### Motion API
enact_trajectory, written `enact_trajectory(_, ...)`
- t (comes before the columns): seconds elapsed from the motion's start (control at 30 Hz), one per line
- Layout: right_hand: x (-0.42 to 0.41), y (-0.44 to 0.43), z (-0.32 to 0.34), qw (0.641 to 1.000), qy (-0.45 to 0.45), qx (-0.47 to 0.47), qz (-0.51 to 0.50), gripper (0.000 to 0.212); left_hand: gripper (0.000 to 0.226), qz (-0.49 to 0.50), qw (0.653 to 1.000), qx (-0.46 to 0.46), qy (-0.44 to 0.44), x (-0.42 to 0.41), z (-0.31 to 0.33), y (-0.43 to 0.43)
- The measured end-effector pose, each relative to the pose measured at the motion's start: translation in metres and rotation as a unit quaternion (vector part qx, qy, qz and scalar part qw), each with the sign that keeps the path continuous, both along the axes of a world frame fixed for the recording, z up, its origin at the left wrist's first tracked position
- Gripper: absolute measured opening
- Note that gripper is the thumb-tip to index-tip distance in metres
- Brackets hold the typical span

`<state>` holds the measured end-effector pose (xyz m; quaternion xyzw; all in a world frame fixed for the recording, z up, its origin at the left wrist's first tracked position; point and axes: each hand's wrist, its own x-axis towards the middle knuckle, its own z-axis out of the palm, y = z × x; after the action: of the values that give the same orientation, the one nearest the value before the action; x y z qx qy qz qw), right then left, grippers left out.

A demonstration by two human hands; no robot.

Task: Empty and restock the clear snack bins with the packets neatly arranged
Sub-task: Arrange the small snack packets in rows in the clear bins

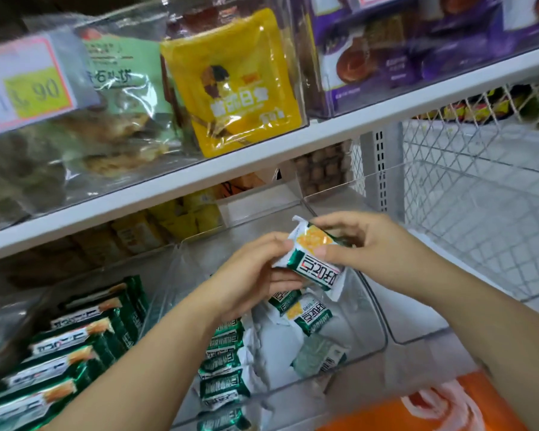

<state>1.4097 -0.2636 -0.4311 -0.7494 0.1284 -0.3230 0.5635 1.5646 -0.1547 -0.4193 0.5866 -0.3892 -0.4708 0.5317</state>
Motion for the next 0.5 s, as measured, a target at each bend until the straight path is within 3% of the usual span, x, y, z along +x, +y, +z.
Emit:
enact_trajectory(0.07, 0.0, -0.004, 0.002, 0.998, -0.044, 0.03, -0.046, 0.037, 0.028, 0.028, 0.999, -0.005, -0.015, 0.007, 0.001, -0.002)
enact_trajectory(0.13, -0.001, -0.009, 0.002, 0.99, -0.059, 0.052, -0.12, 0.042, 0.023, 0.098, 0.977, 0.013, -0.189, 0.021, -0.004, -0.005)
enact_trajectory(0.2, -0.002, -0.014, -0.001, 0.982, -0.046, 0.061, -0.174, 0.046, 0.012, 0.121, 0.894, 0.062, -0.428, 0.04, -0.016, -0.009)
enact_trajectory(0.23, -0.001, -0.016, -0.003, 0.98, -0.036, 0.062, -0.187, 0.048, 0.009, 0.101, 0.858, 0.098, -0.494, 0.048, -0.023, -0.013)
enact_trajectory(0.33, 0.0, -0.017, -0.008, 0.978, -0.014, 0.057, -0.201, 0.047, 0.008, 0.019, 0.762, 0.206, -0.614, 0.064, -0.041, -0.027)
enact_trajectory(0.4, 0.001, -0.017, -0.008, 0.978, -0.012, 0.06, -0.201, 0.039, 0.027, -0.02, 0.684, 0.258, -0.682, 0.065, -0.046, -0.035)
enact_trajectory(0.5, 0.001, -0.017, -0.01, 0.979, -0.017, 0.069, -0.189, 0.03, 0.043, -0.06, 0.632, 0.285, -0.718, 0.064, -0.053, -0.046)
